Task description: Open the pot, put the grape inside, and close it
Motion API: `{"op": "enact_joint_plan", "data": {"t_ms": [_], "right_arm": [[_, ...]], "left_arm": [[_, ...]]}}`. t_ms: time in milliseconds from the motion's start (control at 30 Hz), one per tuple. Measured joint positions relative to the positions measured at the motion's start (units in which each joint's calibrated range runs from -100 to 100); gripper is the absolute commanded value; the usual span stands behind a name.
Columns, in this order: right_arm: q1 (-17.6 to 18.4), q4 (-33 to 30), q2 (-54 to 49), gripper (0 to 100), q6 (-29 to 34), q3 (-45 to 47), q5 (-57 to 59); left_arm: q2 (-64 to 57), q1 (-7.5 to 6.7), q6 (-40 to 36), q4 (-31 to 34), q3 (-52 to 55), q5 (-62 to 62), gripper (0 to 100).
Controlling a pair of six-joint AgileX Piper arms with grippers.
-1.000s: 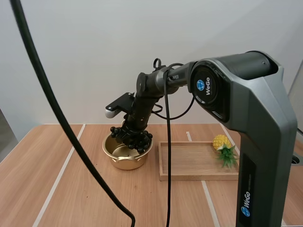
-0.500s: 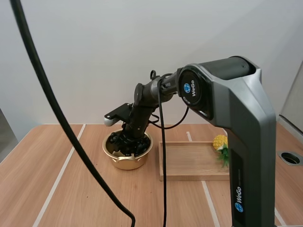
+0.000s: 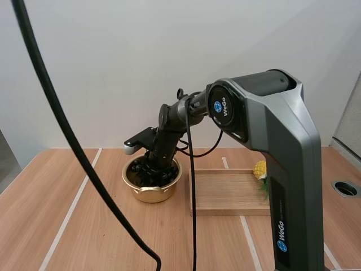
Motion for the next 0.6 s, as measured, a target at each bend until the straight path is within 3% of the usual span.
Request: {"op": "enact_joint_plan", "data": {"t_ms": [33,133,600], "right_arm": [[0.0,0.0,0.0,30,-0.1,0.0,0.0],[0.0,0.1,0.0,100,-0.1,0.0,0.6],[0.1,0.8,-1.4,100,-0.2,0.0,3.3]], "left_arm": [[0.0,0.0,0.0,0.0,0.0,0.0,0],[0.0,0.0,0.0,0.0,0.0,0.0,0],[0.0,0.0,0.0,0.0,0.0,0.0,0]]}}
